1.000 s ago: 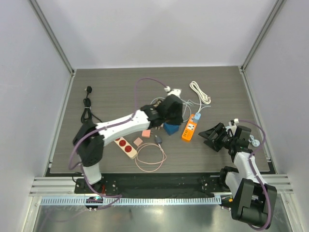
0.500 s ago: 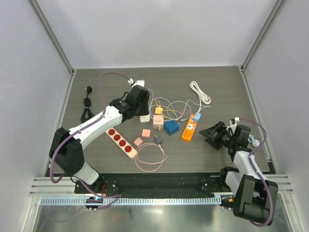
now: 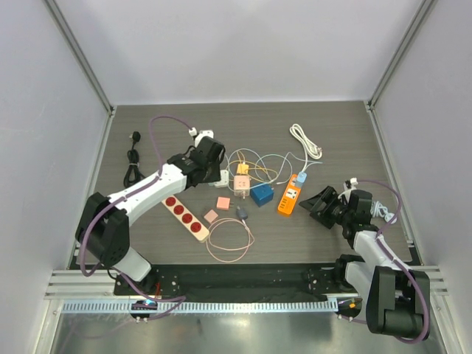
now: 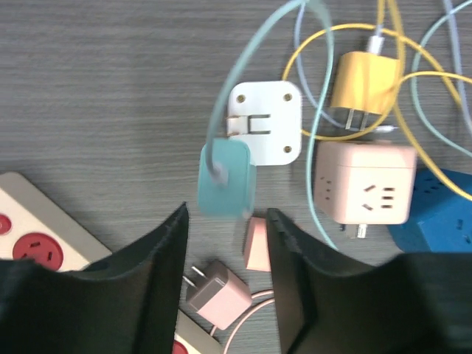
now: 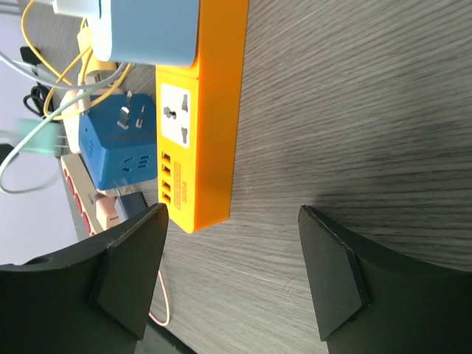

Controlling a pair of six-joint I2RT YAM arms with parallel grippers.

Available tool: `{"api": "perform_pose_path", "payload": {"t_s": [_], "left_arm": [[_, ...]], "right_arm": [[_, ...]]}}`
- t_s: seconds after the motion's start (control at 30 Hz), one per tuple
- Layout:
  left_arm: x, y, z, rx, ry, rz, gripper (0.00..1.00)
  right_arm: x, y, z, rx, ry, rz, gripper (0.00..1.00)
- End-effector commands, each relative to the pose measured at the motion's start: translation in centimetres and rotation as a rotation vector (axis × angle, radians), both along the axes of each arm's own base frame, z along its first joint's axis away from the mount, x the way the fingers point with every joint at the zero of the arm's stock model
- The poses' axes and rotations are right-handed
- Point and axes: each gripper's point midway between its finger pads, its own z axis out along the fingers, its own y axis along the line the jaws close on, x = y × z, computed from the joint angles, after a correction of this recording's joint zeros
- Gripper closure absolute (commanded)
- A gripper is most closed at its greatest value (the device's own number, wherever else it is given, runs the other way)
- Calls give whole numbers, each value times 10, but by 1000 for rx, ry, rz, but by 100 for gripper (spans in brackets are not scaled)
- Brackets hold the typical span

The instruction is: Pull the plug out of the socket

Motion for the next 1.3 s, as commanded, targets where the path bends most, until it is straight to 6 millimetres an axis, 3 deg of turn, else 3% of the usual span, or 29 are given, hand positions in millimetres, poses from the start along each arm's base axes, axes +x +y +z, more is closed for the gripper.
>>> {"api": "perform_pose_path", "payload": {"t_s": [0.0,0.13,0.37,0.47,0.5,0.73,0.77,0.9,0.97,1.17,1.27], "left_arm": [[-2,16,-8,36,1,62,51],[-4,17,3,4,-24,72,28],[-14,-3,36,-117,-70,23,26],[-20,-30,53,-183,-103,-51,27],[-23,-47,59,-219,-120,-95,26],[-34,-129,65,-244,-117,-263,26],[-32,-140,76,-252,-146,-272,25],[-40,-200,73,-223,-174,-385,24],[-40,-220,68,-176,-191,-425,25],[-39,-255,42,-166,-145,-504,38],[-35,-268,24,-139,-132,-523,39]], "right_arm": [[12,-7,6,-42,-57,-28,23],[13,-11,5,-60,-61,-51,23],[14,-10,6,-63,-65,-45,20],[14,-10,5,-66,-64,-45,19],[14,-10,5,-66,-64,-44,19],[14,-8,6,-72,-70,-41,17],[14,-8,6,-73,-73,-40,17],[15,-17,1,-101,-38,-88,17],[17,-32,-8,-157,12,-171,16],[18,-39,-13,-175,38,-207,16],[18,-42,-10,-186,25,-227,16]]}}
